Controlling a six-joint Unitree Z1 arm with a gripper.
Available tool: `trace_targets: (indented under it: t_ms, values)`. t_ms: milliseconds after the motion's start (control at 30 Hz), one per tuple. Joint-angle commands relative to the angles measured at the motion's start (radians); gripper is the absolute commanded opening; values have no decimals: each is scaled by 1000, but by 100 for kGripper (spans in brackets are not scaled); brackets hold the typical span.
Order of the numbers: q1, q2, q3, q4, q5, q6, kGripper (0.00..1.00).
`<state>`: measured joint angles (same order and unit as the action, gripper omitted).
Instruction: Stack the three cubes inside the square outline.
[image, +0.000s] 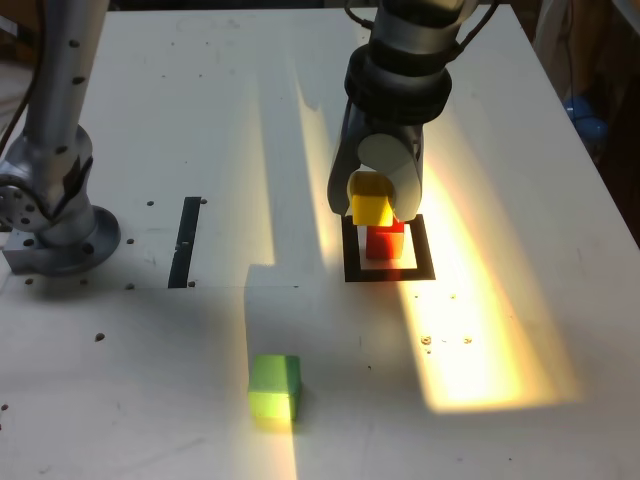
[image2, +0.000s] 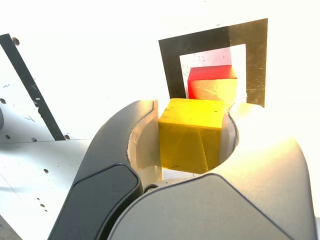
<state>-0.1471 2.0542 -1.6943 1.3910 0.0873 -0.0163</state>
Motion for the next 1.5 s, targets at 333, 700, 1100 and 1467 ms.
trace_targets:
  t_ms: [333,700,1100,1467]
  values:
    - [14,30,-34,-5,9,12,35]
    - [32,43,-20,-15,4,14,60]
    - [46,36,4,-31,-3,23,99]
    - [35,-60,70,-30,13,17,99]
